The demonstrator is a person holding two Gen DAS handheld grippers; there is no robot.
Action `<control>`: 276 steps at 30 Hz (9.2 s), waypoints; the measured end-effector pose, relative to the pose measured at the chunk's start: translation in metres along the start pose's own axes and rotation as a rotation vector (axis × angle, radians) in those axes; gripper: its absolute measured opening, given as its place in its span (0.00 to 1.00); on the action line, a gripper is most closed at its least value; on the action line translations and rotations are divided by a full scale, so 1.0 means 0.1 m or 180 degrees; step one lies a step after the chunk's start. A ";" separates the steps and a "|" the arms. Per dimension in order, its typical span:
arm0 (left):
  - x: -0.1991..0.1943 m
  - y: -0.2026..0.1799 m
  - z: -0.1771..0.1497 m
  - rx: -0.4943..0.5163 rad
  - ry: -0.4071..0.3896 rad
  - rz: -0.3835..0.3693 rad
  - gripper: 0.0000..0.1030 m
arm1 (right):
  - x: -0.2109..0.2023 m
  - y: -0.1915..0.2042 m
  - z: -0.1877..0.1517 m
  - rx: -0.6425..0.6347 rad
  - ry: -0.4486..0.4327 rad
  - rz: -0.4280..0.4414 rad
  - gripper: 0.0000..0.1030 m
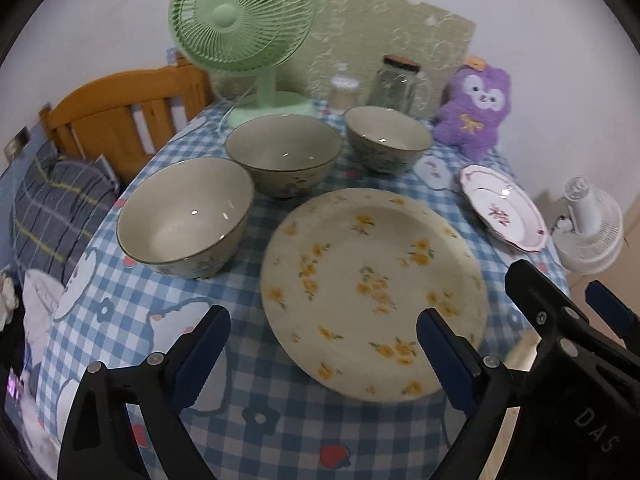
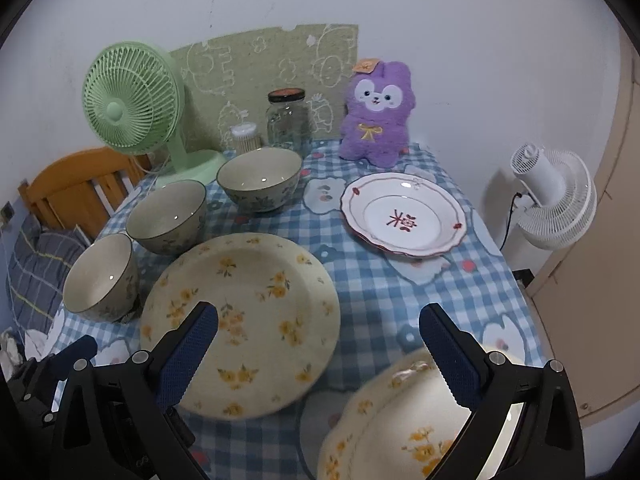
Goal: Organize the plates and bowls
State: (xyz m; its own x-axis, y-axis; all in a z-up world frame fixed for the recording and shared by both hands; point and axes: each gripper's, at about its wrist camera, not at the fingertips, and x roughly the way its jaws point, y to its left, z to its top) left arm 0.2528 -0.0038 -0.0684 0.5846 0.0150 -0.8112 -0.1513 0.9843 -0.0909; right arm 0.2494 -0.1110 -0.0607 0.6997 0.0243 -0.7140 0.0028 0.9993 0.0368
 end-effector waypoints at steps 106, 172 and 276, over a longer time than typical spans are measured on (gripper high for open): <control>0.85 0.18 0.16 -0.0135 0.0888 0.0157 0.54 | 1.21 0.06 0.02 -0.0242 0.1316 0.0171 0.50; 0.21 -1.29 -0.25 0.0876 0.0665 -0.0441 0.54 | 0.06 -1.43 -0.52 0.0620 0.1222 -0.0522 0.54; -0.66 -1.39 0.50 0.1009 0.0023 -0.0607 0.89 | -0.79 -0.93 0.57 0.0484 0.0256 -0.0348 0.85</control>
State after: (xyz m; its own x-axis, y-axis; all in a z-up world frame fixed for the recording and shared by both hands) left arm 0.2754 -0.1329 0.0268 0.5726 -0.1742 -0.8011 0.2149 0.9749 -0.0583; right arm 0.2347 -0.2072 0.0324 0.6300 -0.0757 -0.7729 0.1877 0.9806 0.0569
